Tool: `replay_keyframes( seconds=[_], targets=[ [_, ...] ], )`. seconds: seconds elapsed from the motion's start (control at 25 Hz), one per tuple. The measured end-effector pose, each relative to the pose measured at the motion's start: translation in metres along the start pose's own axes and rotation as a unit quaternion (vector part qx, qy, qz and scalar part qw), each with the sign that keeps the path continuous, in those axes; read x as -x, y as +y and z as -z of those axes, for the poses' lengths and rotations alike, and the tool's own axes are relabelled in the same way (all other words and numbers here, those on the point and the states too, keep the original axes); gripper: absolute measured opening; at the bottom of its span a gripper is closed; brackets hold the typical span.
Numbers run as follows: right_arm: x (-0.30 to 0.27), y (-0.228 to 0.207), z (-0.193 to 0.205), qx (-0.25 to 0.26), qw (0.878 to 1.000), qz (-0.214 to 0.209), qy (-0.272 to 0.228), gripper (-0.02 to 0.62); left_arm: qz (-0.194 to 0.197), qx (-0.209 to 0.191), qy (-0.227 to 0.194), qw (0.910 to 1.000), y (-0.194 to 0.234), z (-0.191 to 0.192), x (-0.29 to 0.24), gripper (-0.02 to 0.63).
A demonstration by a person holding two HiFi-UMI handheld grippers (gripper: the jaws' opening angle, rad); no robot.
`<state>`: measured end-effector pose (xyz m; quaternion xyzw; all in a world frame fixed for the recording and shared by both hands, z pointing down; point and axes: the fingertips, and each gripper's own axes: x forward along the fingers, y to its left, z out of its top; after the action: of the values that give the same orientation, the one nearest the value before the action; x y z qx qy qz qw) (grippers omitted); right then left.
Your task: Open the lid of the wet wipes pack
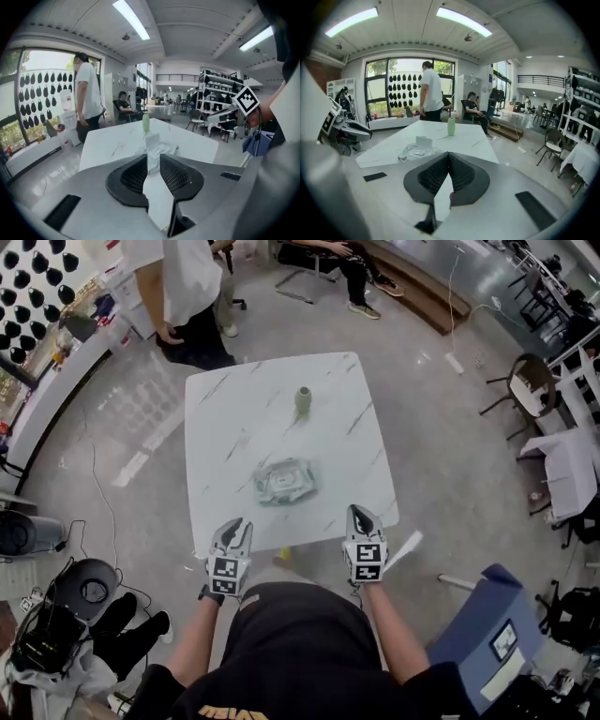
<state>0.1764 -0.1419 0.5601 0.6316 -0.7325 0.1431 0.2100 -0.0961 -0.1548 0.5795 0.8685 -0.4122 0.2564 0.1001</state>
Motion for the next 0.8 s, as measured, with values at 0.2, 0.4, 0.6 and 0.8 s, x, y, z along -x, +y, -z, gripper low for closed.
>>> replay_keyframes(
  seconds=[0.2,0.4,0.6,0.8],
  targets=[
    [0.082,-0.013,0.005,-0.021,0.999,0.006,-0.032,0.002,0.017,-0.055,-0.037,0.9977,-0.05,-0.038,0.027,0.049],
    [0.144,-0.03,0.007,-0.034,0.997,0.01,-0.064,0.002,0.014,-0.067,-0.087,0.9938,-0.105,-0.079,0.059,0.018],
    [0.191,-0.036,0.004,-0.032,0.995,0.01,-0.095,0.002,0.014,-0.08,-0.104,0.9912,-0.147,-0.094,0.095,0.018],
    [0.239,-0.027,0.005,-0.05,0.991,0.001,-0.125,0.002,0.02,-0.07,-0.116,0.9906,-0.186,-0.097,0.131,0.018]
  ],
)
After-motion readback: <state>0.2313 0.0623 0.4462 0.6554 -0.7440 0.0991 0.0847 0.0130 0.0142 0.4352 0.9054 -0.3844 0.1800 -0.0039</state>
